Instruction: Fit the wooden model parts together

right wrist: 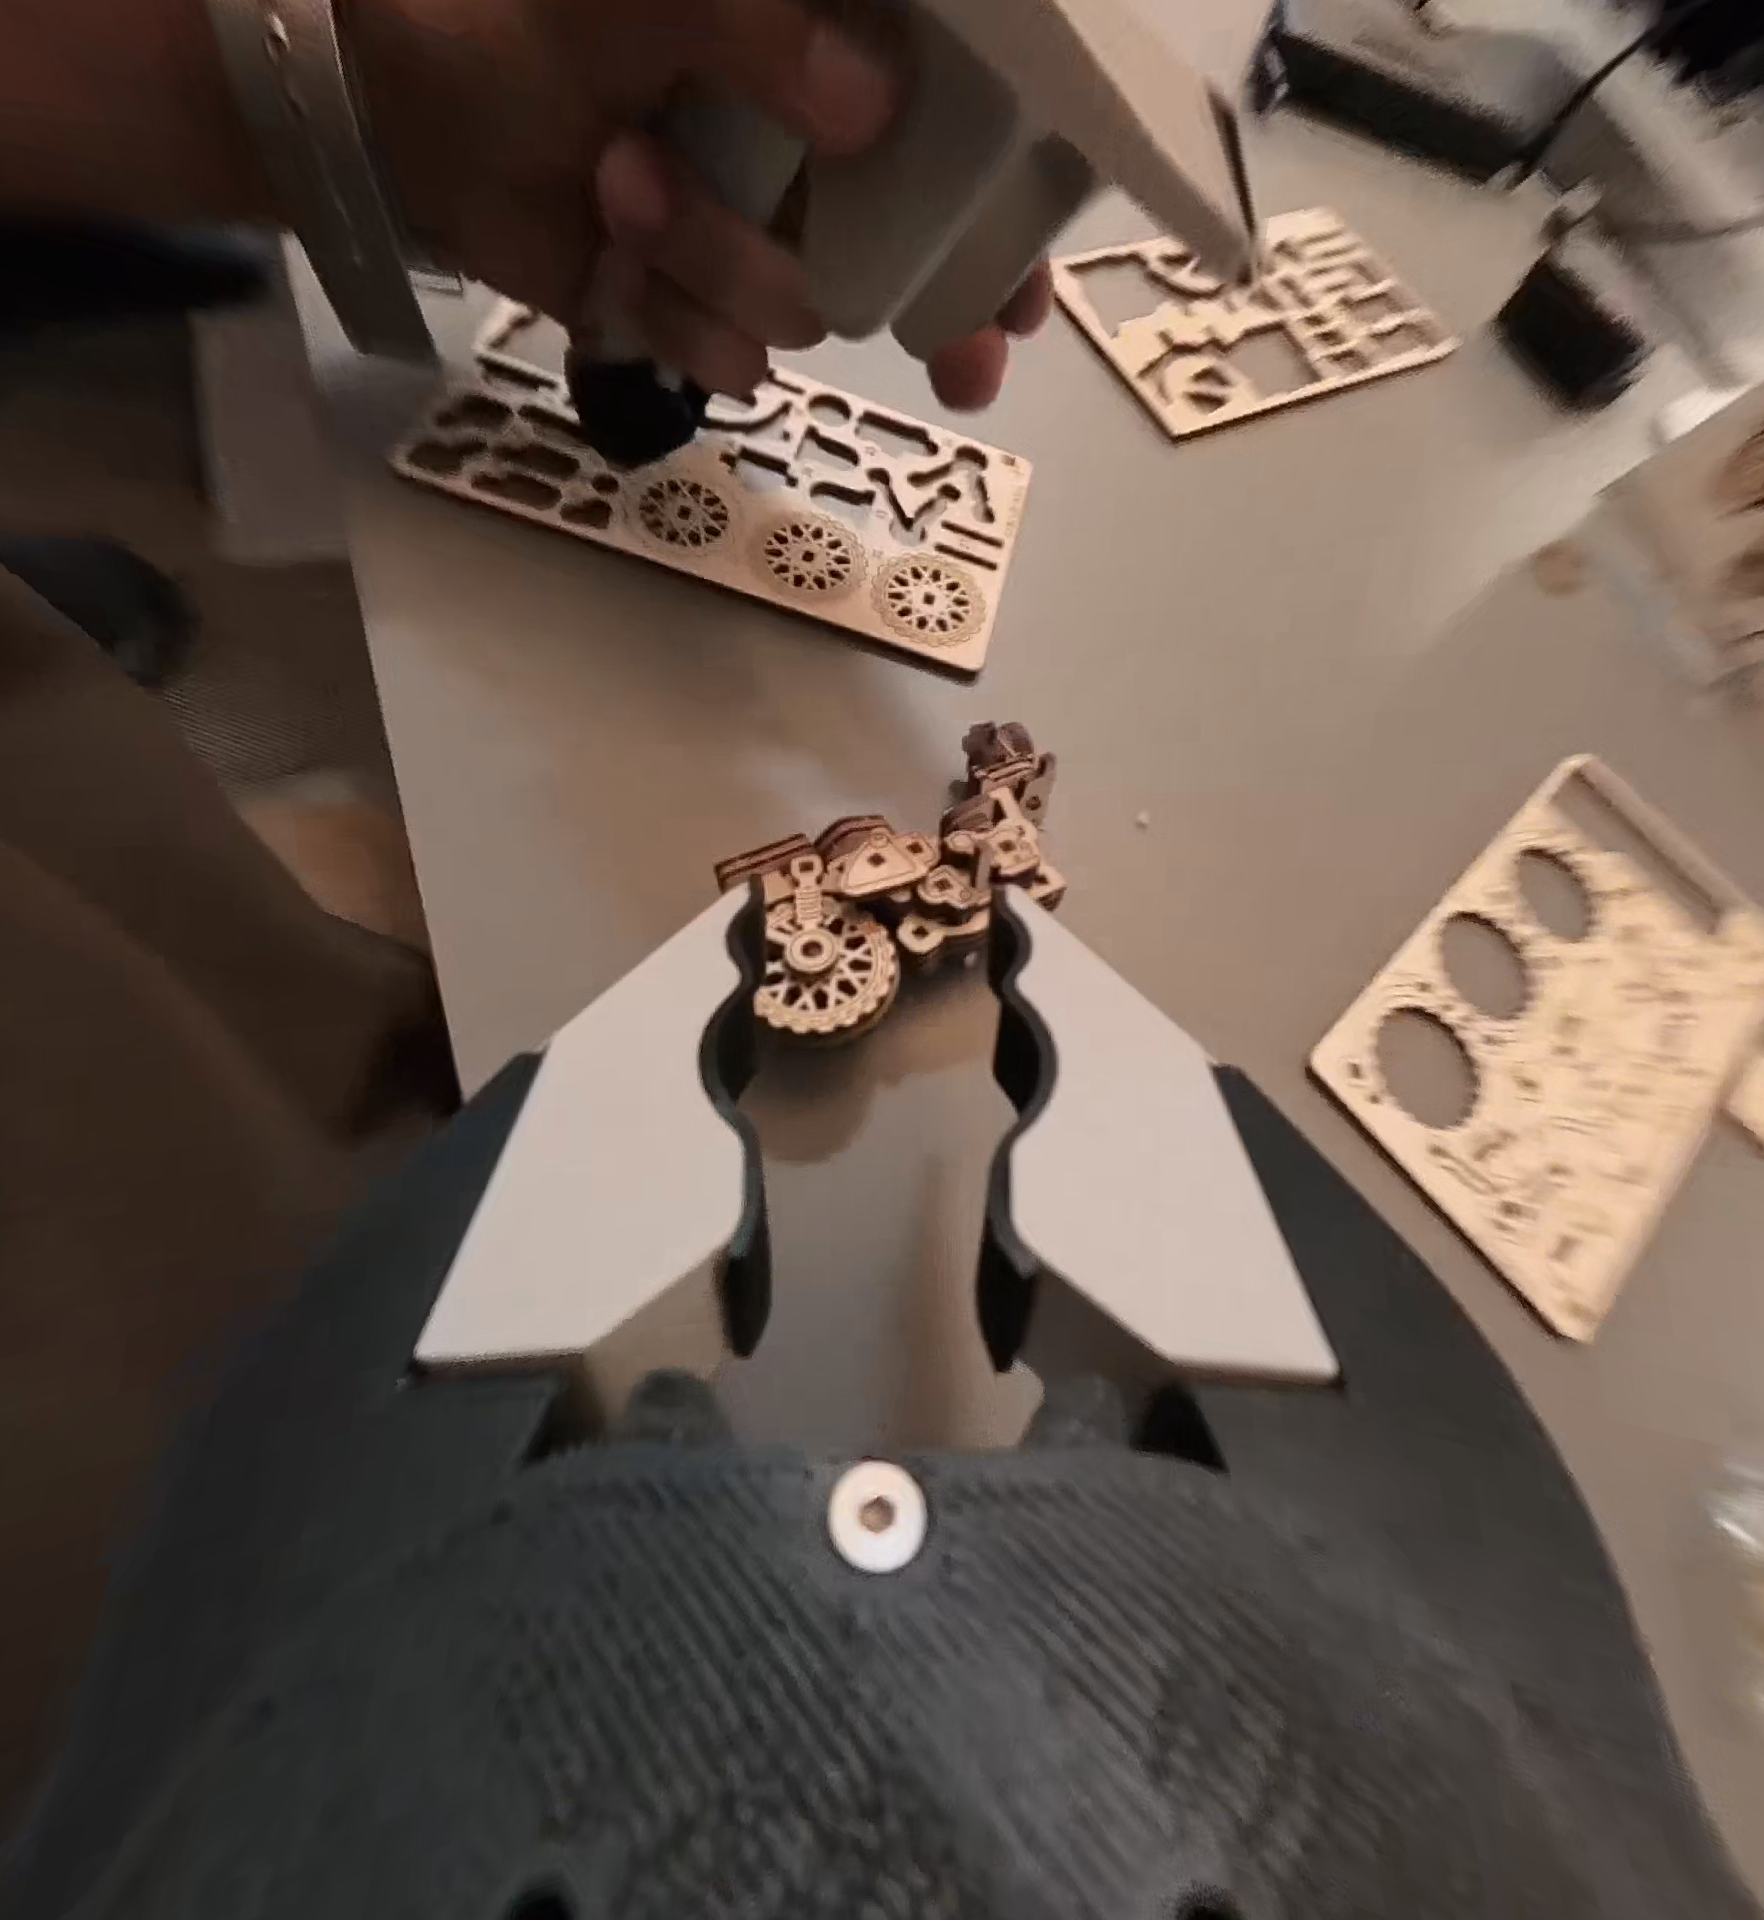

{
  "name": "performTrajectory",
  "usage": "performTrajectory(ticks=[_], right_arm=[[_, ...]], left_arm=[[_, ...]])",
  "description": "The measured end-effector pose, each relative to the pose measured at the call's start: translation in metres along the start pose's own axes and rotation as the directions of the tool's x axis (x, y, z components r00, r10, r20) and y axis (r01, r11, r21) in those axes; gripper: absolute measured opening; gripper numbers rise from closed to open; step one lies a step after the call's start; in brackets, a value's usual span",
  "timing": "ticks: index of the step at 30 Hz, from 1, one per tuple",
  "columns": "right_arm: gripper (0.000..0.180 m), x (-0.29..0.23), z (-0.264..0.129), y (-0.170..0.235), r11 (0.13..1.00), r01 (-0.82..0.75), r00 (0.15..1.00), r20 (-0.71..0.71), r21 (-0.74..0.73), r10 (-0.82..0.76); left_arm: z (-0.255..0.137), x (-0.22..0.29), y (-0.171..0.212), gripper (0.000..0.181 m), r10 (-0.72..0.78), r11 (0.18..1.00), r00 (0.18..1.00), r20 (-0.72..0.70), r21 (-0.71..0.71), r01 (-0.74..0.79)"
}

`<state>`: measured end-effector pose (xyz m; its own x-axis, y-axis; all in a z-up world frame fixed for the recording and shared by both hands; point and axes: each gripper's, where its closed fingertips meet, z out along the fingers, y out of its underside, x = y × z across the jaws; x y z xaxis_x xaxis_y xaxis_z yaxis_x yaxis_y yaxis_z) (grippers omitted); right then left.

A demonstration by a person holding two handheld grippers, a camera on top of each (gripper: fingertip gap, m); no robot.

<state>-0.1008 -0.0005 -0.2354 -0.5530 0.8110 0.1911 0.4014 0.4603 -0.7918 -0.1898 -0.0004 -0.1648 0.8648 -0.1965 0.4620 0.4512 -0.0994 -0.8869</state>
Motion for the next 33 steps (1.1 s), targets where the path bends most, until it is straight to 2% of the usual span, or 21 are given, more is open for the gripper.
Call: performTrajectory(ticks=[2, 8, 14, 20, 23, 25, 26, 27, 28, 30, 33], right_arm=[[0.046, -0.004, 0.000, 0.000, 0.999, 0.044, 0.998, -0.049, -0.015, -0.045], [0.077, -0.018, 0.013, 0.014, 0.987, 0.093, 0.986, -0.124, -0.134, -0.110], [0.057, -0.009, 0.018, 0.020, 0.988, 0.039, 0.981, -0.181, -0.151, -0.066], [0.047, 0.006, 0.002, 0.031, 0.980, -0.180, 0.983, -0.059, -0.086, 0.175], [0.036, 0.017, -0.011, 0.028, 0.908, -0.419, 0.902, 0.109, -0.007, 0.417], [0.026, 0.026, -0.021, 0.022, 0.796, -0.604, 0.775, 0.261, 0.037, 0.575], [0.021, 0.034, -0.028, 0.019, 0.729, -0.682, 0.704, 0.326, 0.061, 0.631], [0.023, 0.041, -0.034, 0.017, 0.681, -0.728, 0.654, 0.374, 0.078, 0.657], [0.024, 0.045, -0.038, 0.017, 0.664, -0.742, 0.639, 0.395, 0.089, 0.661], [0.031, 0.050, -0.043, 0.017, 0.703, -0.701, 0.688, 0.370, 0.119, 0.624], [0.039, 0.047, -0.043, 0.014, 0.836, -0.525, 0.839, 0.258, 0.160, 0.478]], left_arm=[[0.001, 0.001, 0.004, 0.003, 0.007, 1.000, 1.000, 0.000, -0.013, -0.007], [0.000, -0.001, 0.003, 0.003, -0.003, 1.000, 1.000, 0.009, -0.006, 0.003], [0.001, -0.001, 0.003, 0.003, 0.010, 1.000, 1.000, 0.018, -0.008, -0.009], [0.001, -0.003, 0.004, 0.003, 0.010, 1.000, 1.000, 0.028, -0.010, -0.009], [0.002, -0.004, 0.005, 0.003, 0.008, 1.000, 0.999, 0.032, -0.016, -0.007], [0.003, -0.005, 0.008, 0.003, 0.011, 1.000, 0.999, 0.035, -0.030, -0.010], [0.004, -0.006, 0.009, 0.003, 0.013, 0.999, 0.999, 0.037, -0.040, -0.012], [0.004, -0.006, 0.011, 0.003, 0.016, 0.999, 0.999, 0.036, -0.052, -0.015], [0.005, -0.005, 0.013, 0.003, 0.020, 0.998, 0.999, 0.035, -0.062, -0.018], [0.006, -0.005, 0.015, 0.003, 0.027, 0.997, 0.999, 0.035, -0.074, -0.025], [0.007, -0.006, 0.017, 0.003, 0.029, 0.996, 0.999, 0.035, -0.082, -0.026]])
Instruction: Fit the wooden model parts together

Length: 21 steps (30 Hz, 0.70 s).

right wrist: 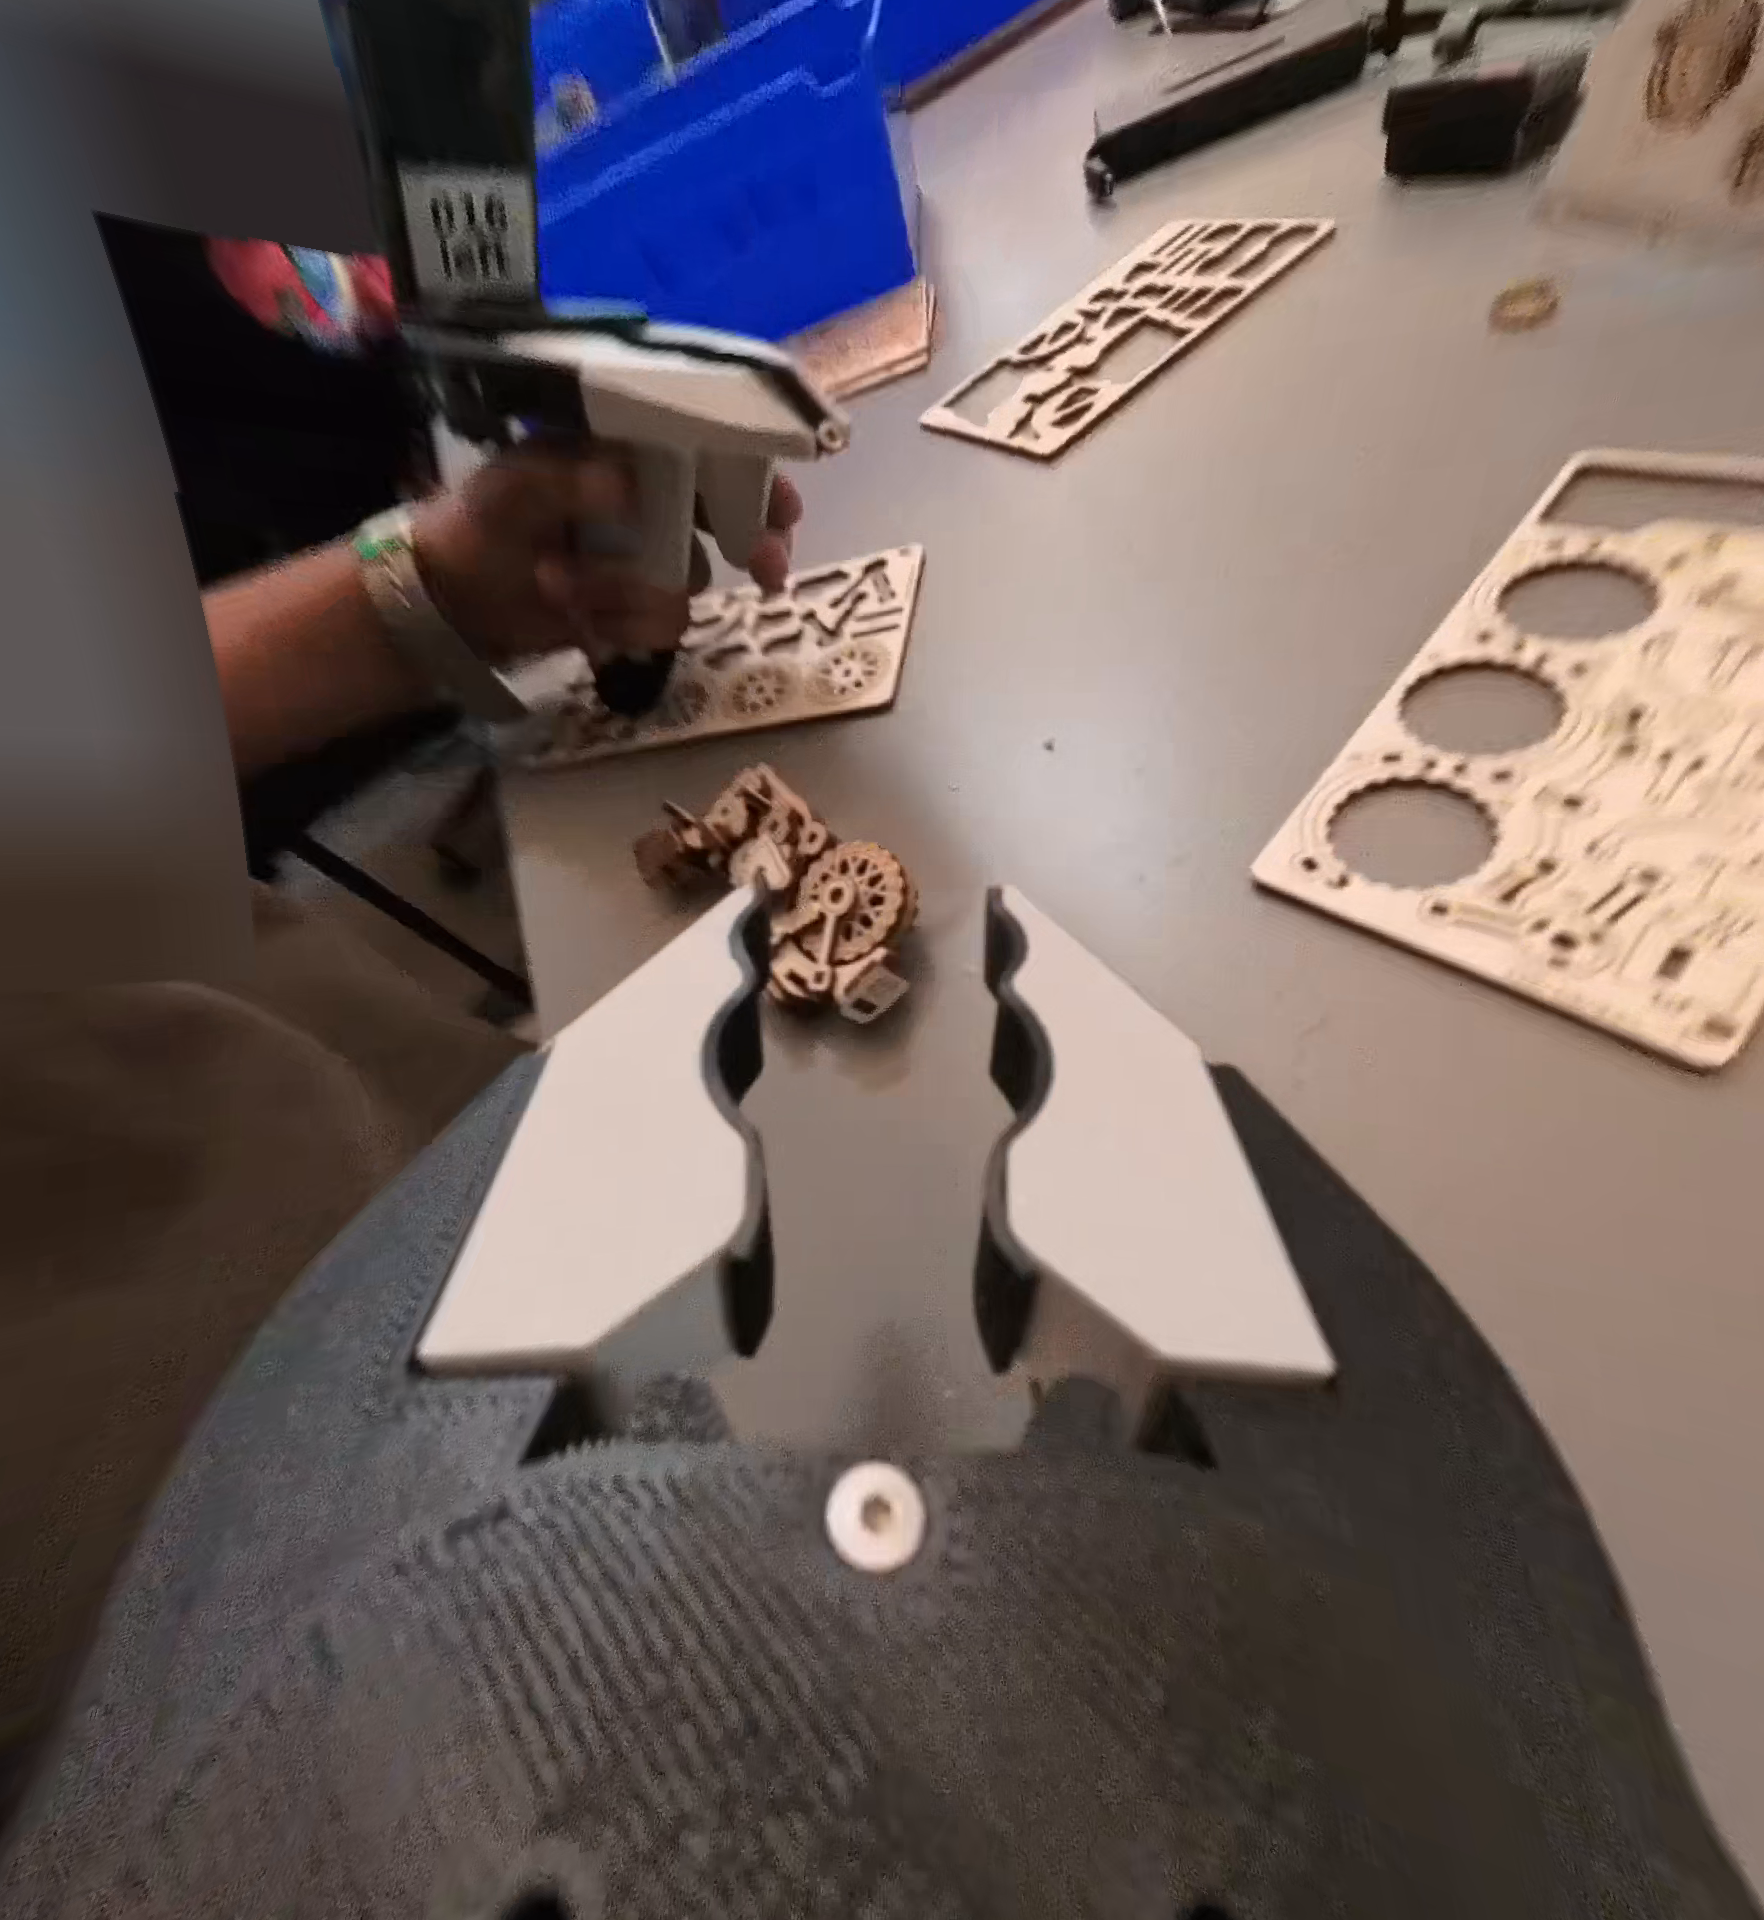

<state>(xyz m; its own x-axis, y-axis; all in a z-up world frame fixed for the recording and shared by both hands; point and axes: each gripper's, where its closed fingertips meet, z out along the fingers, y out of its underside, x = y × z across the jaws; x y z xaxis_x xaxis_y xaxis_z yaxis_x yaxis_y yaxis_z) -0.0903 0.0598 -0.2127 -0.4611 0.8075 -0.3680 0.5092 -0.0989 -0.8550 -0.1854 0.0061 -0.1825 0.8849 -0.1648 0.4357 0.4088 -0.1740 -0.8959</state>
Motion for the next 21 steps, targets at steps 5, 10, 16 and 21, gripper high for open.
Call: performTrajectory(ticks=[5, 10, 16, 21], right_arm=[[0.054, -0.027, 0.028, 0.015, 0.880, 0.448, 0.875, -0.124, -0.158, -0.467], [0.065, -0.034, 0.059, 0.038, 0.708, 0.614, 0.732, -0.083, -0.349, -0.676], [0.065, -0.033, 0.076, 0.038, 0.663, 0.645, 0.721, 0.014, -0.380, -0.693], [0.053, -0.030, 0.083, 0.046, 0.750, 0.529, 0.841, 0.124, -0.398, -0.527]], left_arm=[[0.001, 0.000, -0.001, 0.003, -0.010, 1.000, 1.000, -0.004, 0.006, 0.010], [0.001, 0.002, 0.000, 0.003, -0.013, 1.000, 1.000, -0.015, 0.003, 0.013], [0.001, 0.004, 0.000, 0.003, -0.010, 1.000, 1.000, -0.025, 0.004, 0.010], [-0.003, 0.005, -0.003, 0.003, -0.016, 1.000, 0.999, -0.032, 0.018, 0.017]])
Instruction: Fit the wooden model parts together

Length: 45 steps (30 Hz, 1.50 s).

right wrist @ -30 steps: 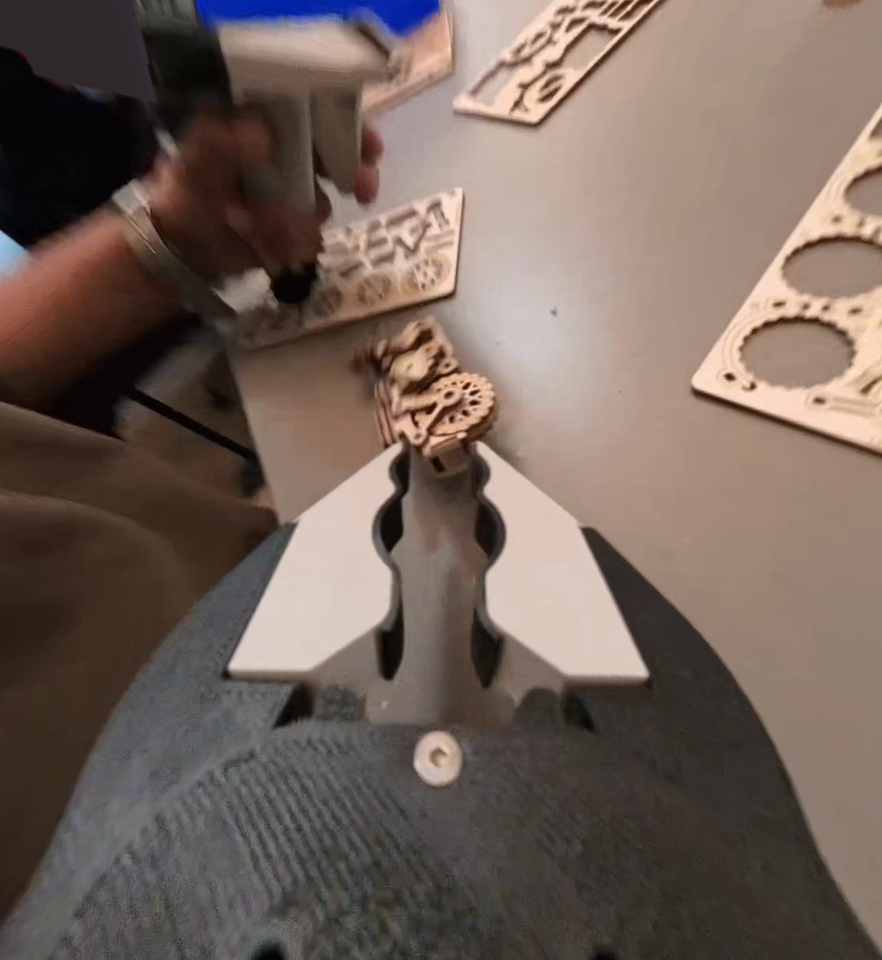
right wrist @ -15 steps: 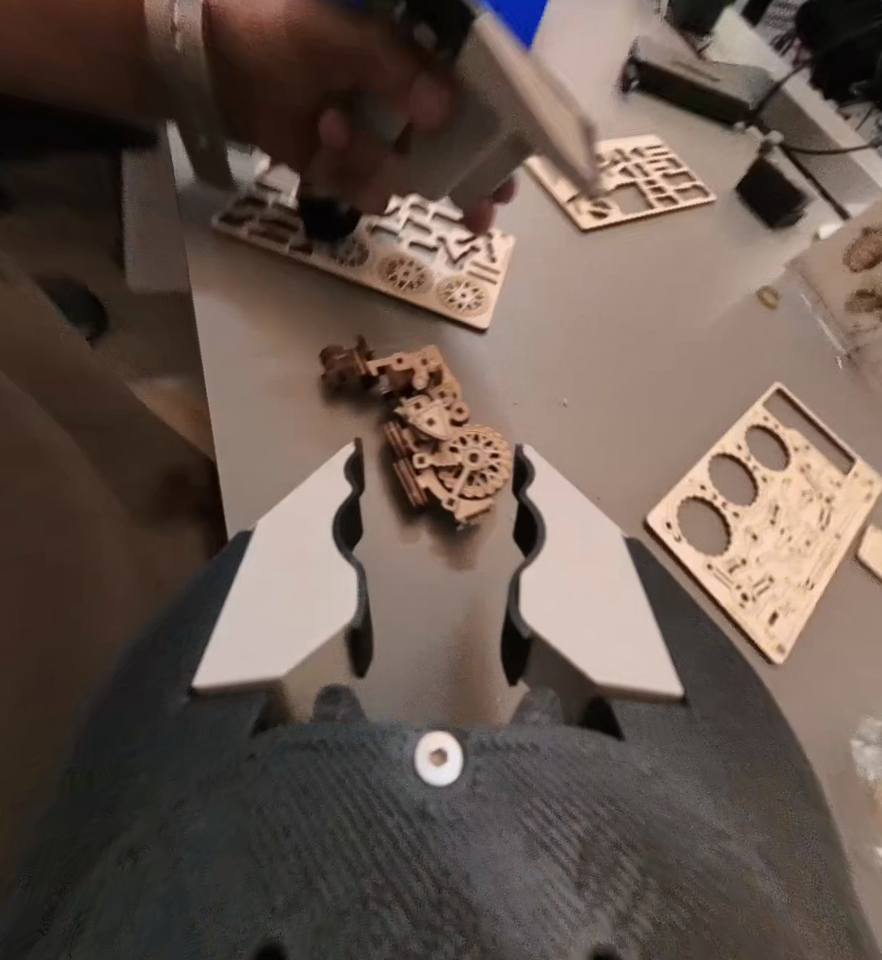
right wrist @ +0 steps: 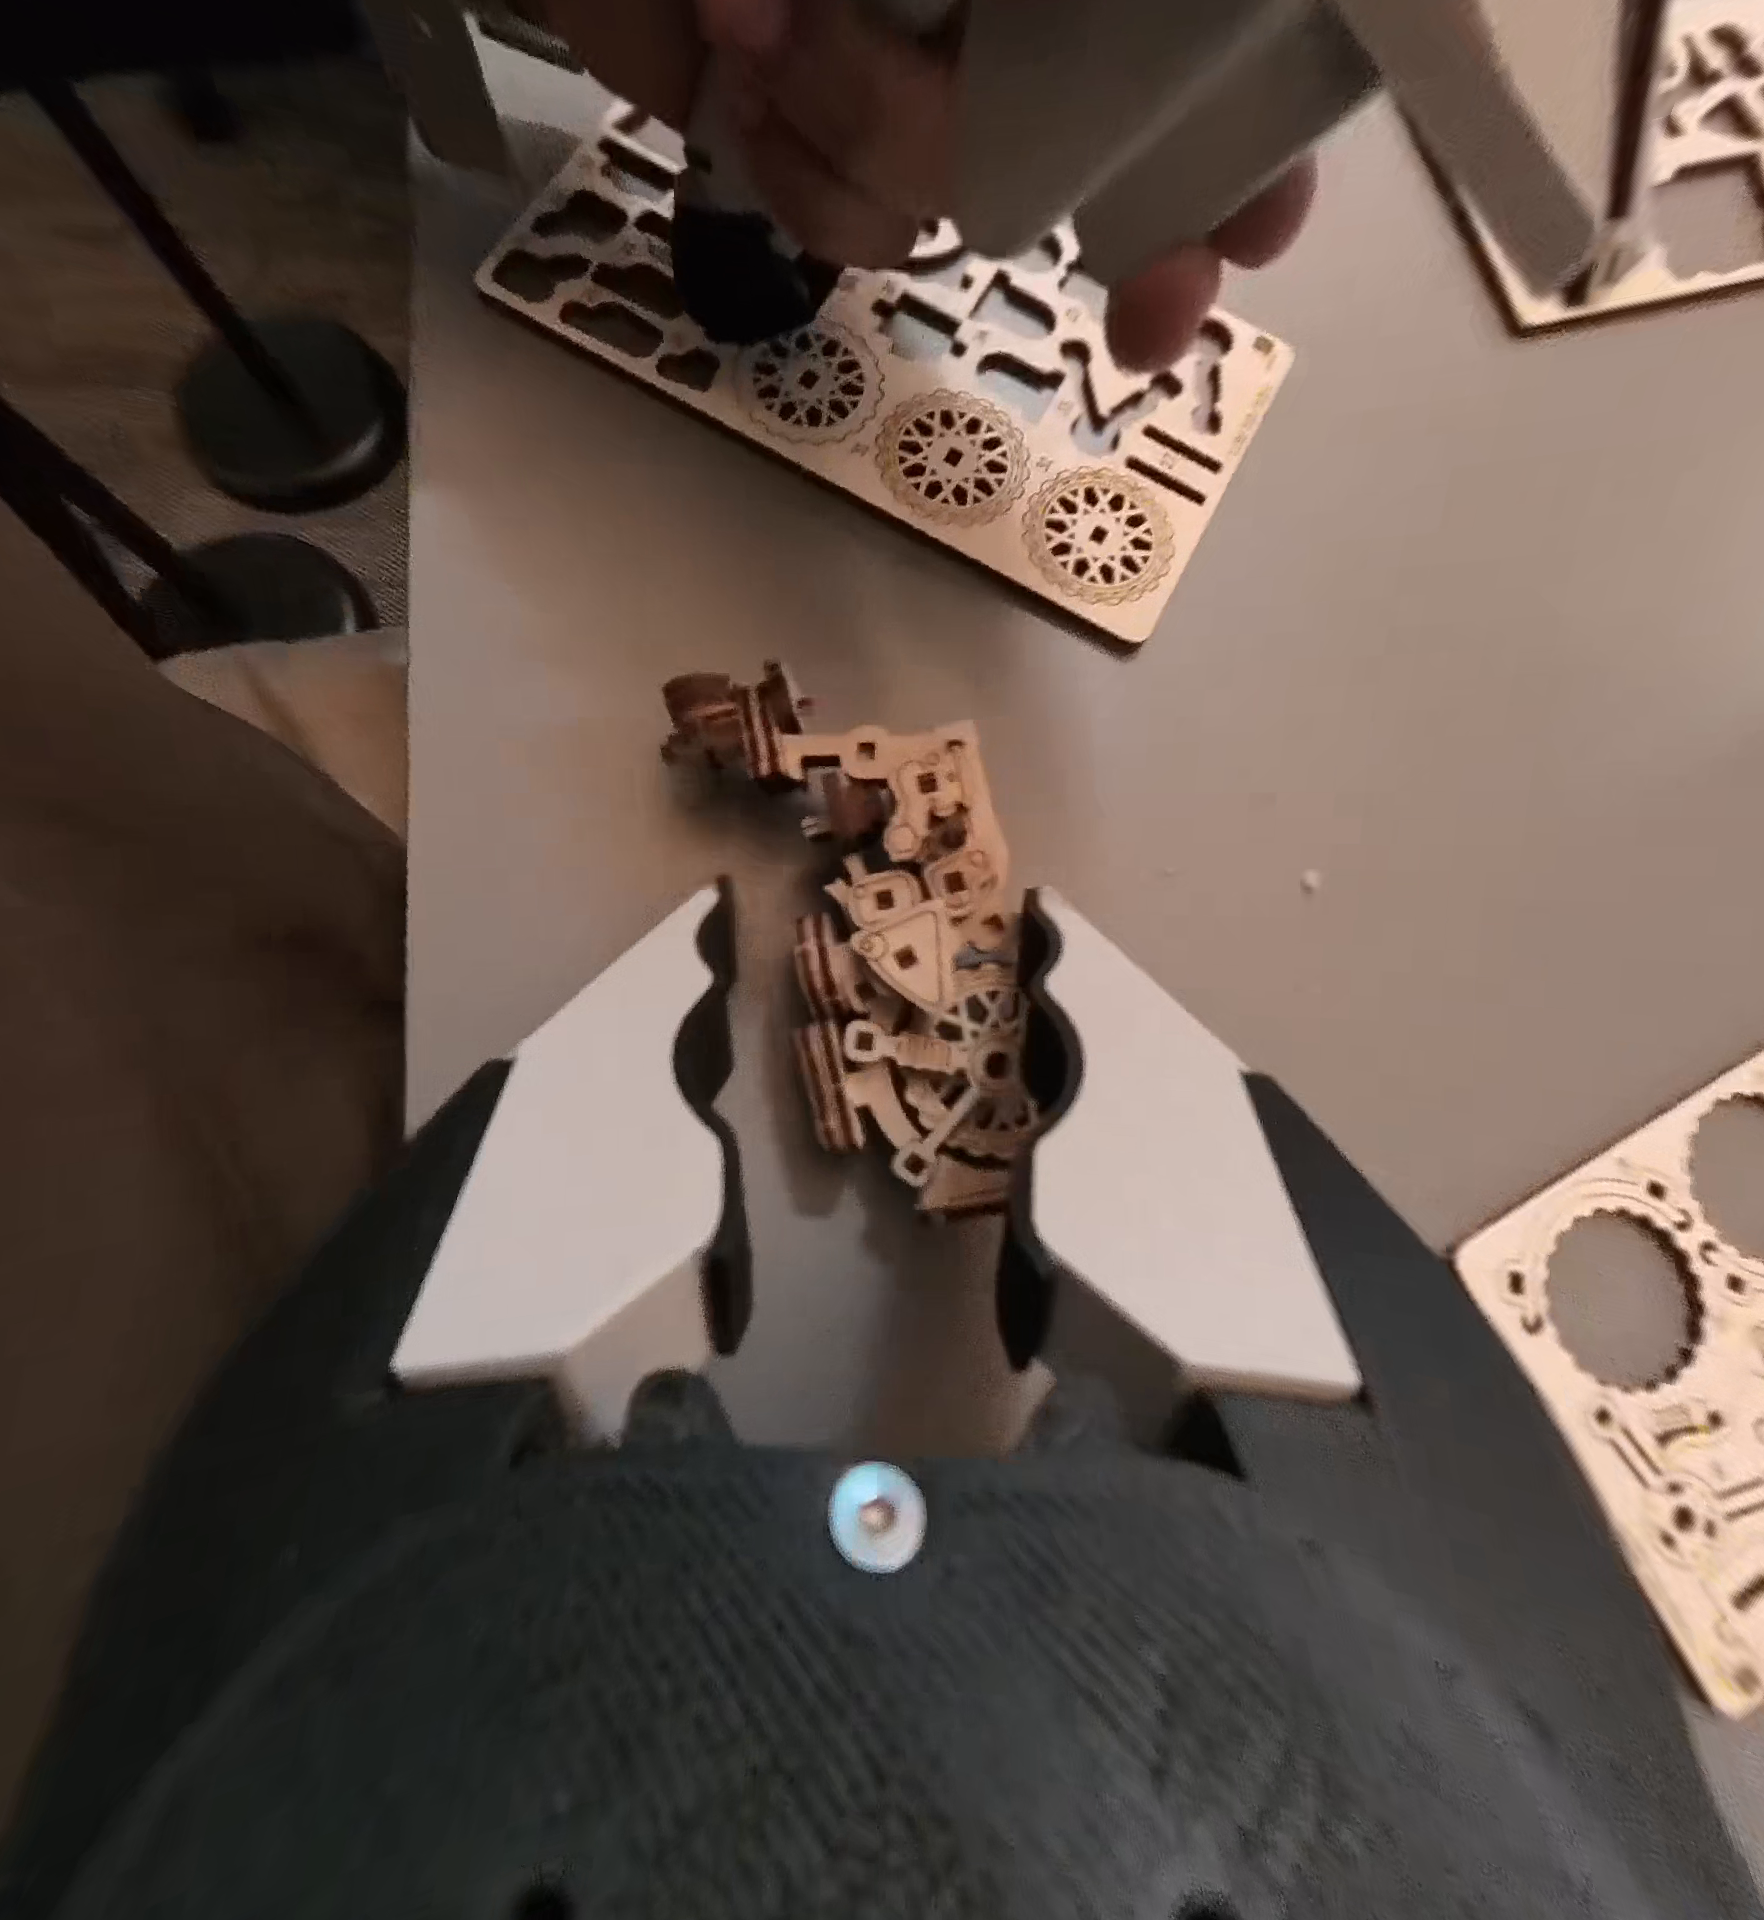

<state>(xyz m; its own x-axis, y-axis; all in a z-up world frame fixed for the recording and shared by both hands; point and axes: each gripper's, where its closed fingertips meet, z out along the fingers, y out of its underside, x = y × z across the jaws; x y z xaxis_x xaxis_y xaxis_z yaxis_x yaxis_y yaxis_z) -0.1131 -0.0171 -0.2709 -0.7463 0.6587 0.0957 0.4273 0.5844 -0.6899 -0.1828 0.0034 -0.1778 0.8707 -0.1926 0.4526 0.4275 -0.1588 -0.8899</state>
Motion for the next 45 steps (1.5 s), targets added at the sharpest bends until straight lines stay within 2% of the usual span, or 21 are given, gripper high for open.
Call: performTrajectory(ticks=[1, 6, 9, 11, 14, 16, 19, 22, 25, 28, 31, 33, 34, 41, 45], right_arm=[[0.042, 0.001, -0.001, 0.000, 1.000, -0.014, 1.000, 0.017, 0.008, 0.014], [0.042, 0.010, -0.016, -0.008, 0.987, -0.131, 0.988, 0.096, 0.098, 0.122], [0.042, 0.011, -0.034, -0.018, 0.937, -0.288, 0.942, 0.236, 0.200, 0.239], [0.041, 0.011, -0.052, -0.029, 0.871, -0.409, 0.879, 0.374, 0.274, 0.295], [0.041, 0.014, -0.084, -0.045, 0.738, -0.571, 0.755, 0.582, 0.359, 0.301], [0.040, 0.016, -0.102, -0.050, 0.649, -0.673, 0.647, 0.709, 0.356, 0.281], [0.041, 0.010, -0.118, -0.055, 0.548, -0.798, 0.432, 0.872, 0.250, 0.230], [0.040, 0.003, -0.131, -0.063, 0.476, -0.871, 0.219, 0.964, 0.123, 0.150], [0.040, 0.005, -0.134, -0.068, 0.427, -0.904, 0.095, 0.988, 0.035, 0.121], [0.041, 0.008, -0.107, -0.055, 0.431, -0.902, 0.110, 0.944, -0.037, 0.311], [0.041, 0.012, -0.074, -0.029, 0.473, -0.879, 0.242, 0.804, -0.055, 0.543], [0.041, 0.015, -0.062, -0.017, 0.517, -0.854, 0.335, 0.703, -0.055, 0.628], [0.041, 0.015, -0.060, -0.013, 0.528, -0.847, 0.354, 0.672, -0.065, 0.651], [0.041, 0.009, -0.043, 0.005, 0.542, -0.828, 0.356, 0.610, -0.144, 0.707], [0.041, 0.017, -0.045, 0.005, 0.504, -0.854, 0.322, 0.628, -0.131, 0.708]], left_arm=[[0.000, 0.000, 0.000, 0.003, -0.001, 1.000, 1.000, 0.000, 0.001, 0.001], [-0.001, 0.000, 0.000, 0.003, -0.002, 1.000, 1.000, -0.006, 0.002, 0.002], [0.000, 0.007, 0.001, 0.003, 0.023, 1.000, 0.999, -0.037, -0.001, -0.023], [0.002, 0.014, 0.000, 0.003, 0.060, 0.998, 0.996, -0.066, 0.002, -0.060], [0.003, 0.032, -0.004, 0.004, 0.120, 0.993, 0.984, -0.130, 0.035, -0.116], [0.004, 0.045, -0.009, 0.004, 0.145, 0.988, 0.975, -0.169, 0.075, -0.134], [0.009, 0.064, -0.013, 0.003, 0.152, 0.985, 0.962, -0.225, 0.111, -0.130], [0.014, 0.081, -0.010, 0.003, 0.126, 0.990, 0.946, -0.300, 0.103, -0.099], [0.019, 0.081, -0.010, 0.003, 0.099, 0.992, 0.952, -0.291, 0.104, -0.072], [0.019, 0.065, -0.008, 0.003, 0.097, 0.993, 0.972, -0.213, 0.085, -0.081], [0.016, 0.047, -0.004, 0.003, 0.071, 0.997, 0.987, -0.144, 0.050, -0.065], [0.017, 0.039, 0.000, 0.003, 0.053, 0.998, 0.992, -0.119, 0.025, -0.050], [0.017, 0.037, 0.002, 0.003, 0.043, 0.999, 0.992, -0.116, 0.010, -0.042], [0.023, 0.038, 0.027, 0.003, 0.056, 0.988, 0.990, -0.132, -0.132, -0.074], [0.018, 0.039, 0.024, 0.004, 0.076, 0.989, 0.987, -0.144, -0.115, -0.093]])
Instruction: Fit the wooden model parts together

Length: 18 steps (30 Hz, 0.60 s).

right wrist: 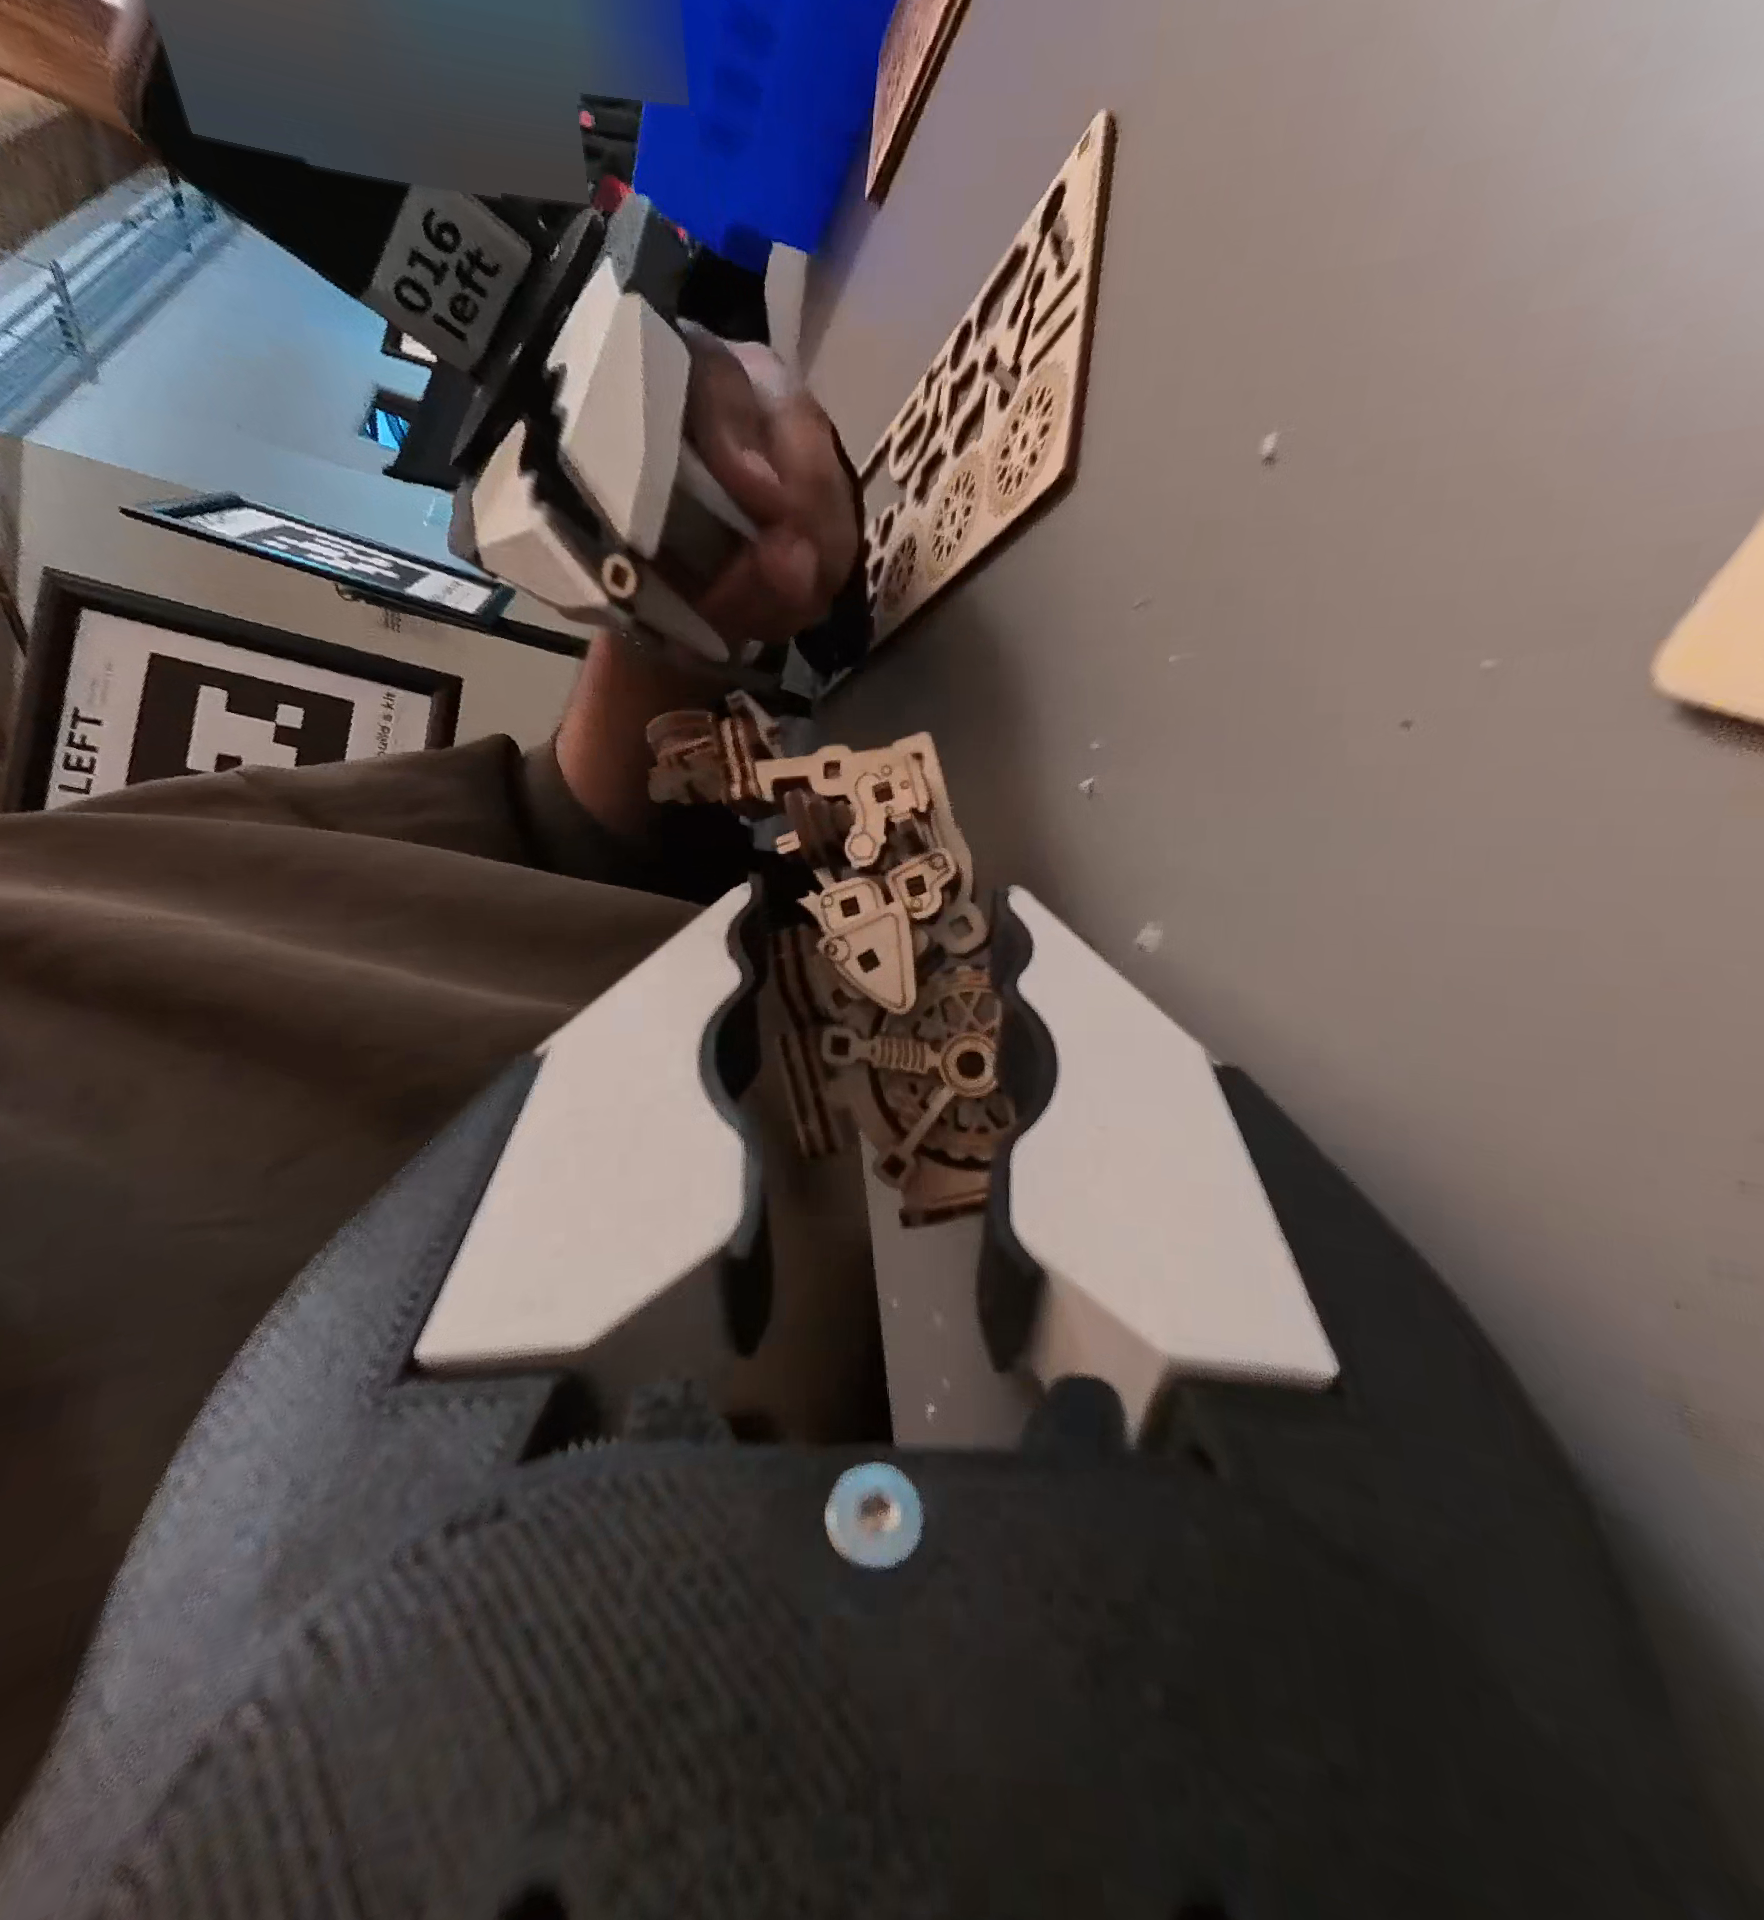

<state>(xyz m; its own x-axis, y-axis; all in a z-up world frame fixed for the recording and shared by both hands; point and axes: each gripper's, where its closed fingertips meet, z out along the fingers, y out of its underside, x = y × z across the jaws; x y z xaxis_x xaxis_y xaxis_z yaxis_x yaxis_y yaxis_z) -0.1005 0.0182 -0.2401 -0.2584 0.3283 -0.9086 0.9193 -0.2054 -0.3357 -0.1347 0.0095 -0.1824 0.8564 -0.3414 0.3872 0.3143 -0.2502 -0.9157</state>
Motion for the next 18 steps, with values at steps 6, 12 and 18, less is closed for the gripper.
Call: performTrajectory(ticks=[6, 12, 18], right_arm=[[0.040, 0.015, -0.003, 0.001, 0.999, 0.047, 0.993, -0.110, -0.016, -0.048], [0.041, 0.018, -0.006, -0.003, 0.994, 0.113, 0.980, -0.161, -0.008, -0.113], [0.046, -0.021, -0.019, -0.029, 0.907, 0.404, 0.907, -0.177, 0.121, -0.381]], left_arm=[[0.001, -0.004, 0.005, 0.003, -0.036, 0.999, 0.999, 0.006, -0.018, 0.036], [0.008, 0.001, 0.015, 0.004, -0.044, 0.996, 0.999, -0.018, -0.080, 0.043], [0.004, -0.007, 0.007, 0.004, -0.053, 0.998, 0.998, 0.019, -0.031, 0.054]])
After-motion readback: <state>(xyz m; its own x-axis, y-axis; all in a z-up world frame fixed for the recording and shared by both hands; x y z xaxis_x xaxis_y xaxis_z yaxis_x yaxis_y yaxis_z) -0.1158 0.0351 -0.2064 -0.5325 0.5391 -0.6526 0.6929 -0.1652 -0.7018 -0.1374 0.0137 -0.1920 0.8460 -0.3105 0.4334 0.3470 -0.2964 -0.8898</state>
